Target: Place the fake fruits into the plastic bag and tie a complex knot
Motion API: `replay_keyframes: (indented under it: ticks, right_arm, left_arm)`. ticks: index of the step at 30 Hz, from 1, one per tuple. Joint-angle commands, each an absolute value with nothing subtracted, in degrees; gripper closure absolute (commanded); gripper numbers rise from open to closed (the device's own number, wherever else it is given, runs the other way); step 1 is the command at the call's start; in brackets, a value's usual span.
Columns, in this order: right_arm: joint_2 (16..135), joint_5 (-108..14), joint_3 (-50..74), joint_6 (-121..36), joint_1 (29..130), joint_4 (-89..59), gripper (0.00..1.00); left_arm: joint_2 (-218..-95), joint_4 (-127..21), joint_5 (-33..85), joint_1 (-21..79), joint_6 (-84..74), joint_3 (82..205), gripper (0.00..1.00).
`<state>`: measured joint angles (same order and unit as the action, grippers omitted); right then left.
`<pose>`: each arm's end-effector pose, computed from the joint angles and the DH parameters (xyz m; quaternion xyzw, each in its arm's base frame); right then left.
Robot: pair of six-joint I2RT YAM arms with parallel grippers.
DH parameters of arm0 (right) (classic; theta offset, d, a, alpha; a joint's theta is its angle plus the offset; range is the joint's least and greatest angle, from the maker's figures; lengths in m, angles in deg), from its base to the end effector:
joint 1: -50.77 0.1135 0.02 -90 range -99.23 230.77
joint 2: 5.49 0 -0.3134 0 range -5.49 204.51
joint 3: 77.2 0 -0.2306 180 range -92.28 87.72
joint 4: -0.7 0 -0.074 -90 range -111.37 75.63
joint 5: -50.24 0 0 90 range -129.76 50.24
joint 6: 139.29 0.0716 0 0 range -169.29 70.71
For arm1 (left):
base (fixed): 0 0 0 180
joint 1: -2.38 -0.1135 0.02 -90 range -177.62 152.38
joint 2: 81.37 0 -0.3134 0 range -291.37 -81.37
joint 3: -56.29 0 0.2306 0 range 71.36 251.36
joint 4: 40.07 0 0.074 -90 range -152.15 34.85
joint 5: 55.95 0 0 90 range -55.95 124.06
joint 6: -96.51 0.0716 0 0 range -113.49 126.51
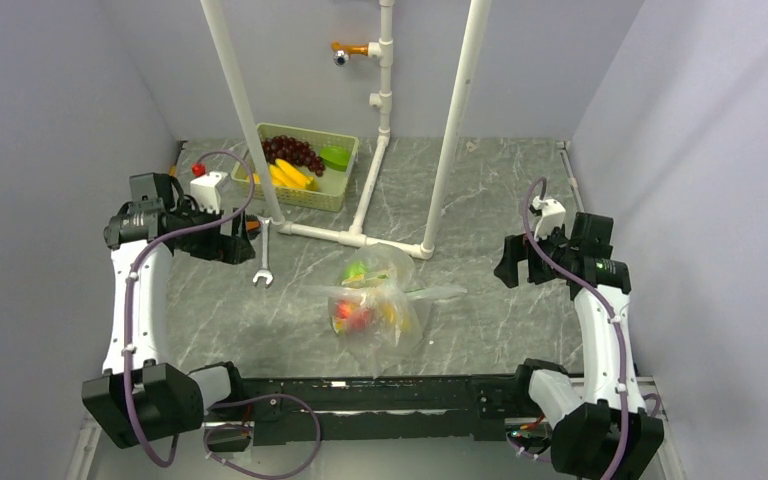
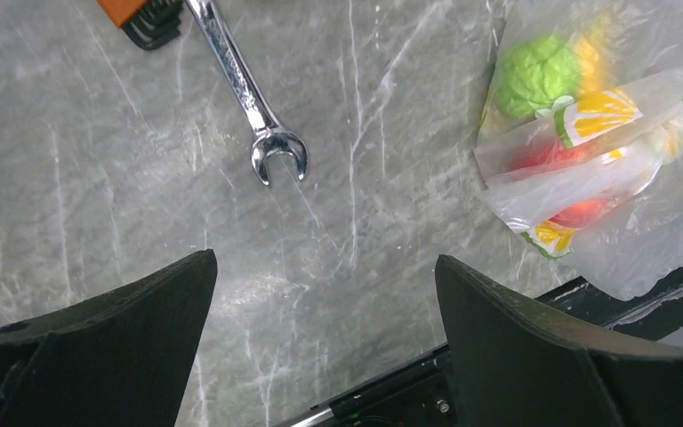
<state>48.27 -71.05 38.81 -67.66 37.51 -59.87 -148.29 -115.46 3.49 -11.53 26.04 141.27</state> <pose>0.1525 0.0023 0.3032 -0.1318 0.9009 0.1551 0.3834 0.1928 0.0102 0.3591 0.1194 0.9210 -0.1642 0.3326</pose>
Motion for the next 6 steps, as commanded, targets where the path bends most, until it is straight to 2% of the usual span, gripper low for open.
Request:
replay_keyframes:
  ticks: [1,6]
  right_arm:
    - [48.7,-67.7,38.9,-65.7,37.1,-58.5,0.0]
    - [49.5,-67.0,37.0,-65.6,37.1,-59.2,0.0]
  left_arm:
    - [-147.0,-110.5,5.7,-11.7,22.3,139.4,0.01]
    - [-149.3,-113.4,8.7,-11.8,23.0,141.9,0.01]
